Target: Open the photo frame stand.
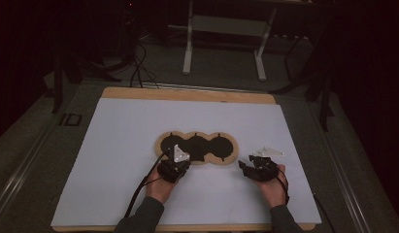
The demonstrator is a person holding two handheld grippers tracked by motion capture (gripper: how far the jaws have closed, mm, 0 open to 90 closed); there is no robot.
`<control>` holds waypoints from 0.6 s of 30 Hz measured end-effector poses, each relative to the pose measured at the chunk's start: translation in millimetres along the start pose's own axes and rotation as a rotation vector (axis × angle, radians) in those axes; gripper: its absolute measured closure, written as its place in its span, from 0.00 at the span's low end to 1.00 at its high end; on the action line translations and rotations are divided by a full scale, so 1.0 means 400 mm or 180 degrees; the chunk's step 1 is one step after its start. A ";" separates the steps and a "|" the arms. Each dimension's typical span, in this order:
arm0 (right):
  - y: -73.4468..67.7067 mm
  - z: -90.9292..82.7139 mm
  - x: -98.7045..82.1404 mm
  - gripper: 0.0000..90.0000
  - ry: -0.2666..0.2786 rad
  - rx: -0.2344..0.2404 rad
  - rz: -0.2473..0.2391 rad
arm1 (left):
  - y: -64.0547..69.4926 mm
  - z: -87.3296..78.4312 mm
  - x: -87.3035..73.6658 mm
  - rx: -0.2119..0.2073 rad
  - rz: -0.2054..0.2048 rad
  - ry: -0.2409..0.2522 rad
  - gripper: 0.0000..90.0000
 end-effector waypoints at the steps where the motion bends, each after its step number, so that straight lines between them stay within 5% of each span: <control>1: 0.000 0.000 -0.001 0.53 -0.0006 -0.0007 -0.0001 | 0.000 0.001 0.001 0.0006 0.0005 0.0005 1.00; 18: 0.000 0.004 -0.007 0.53 -0.0051 -0.0008 -0.0016 | 0.009 0.008 0.022 -0.0035 -0.0132 0.0061 1.00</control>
Point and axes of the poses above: each handheld gripper's, and its own axes: z roughly forward along the jaws, x roughly out of its top, y roughly to its right, the point moved 10 cm from there along z, roughly forward along the jaws, and after that the axes turned 7 degrees about x, right-handed, at the moved point
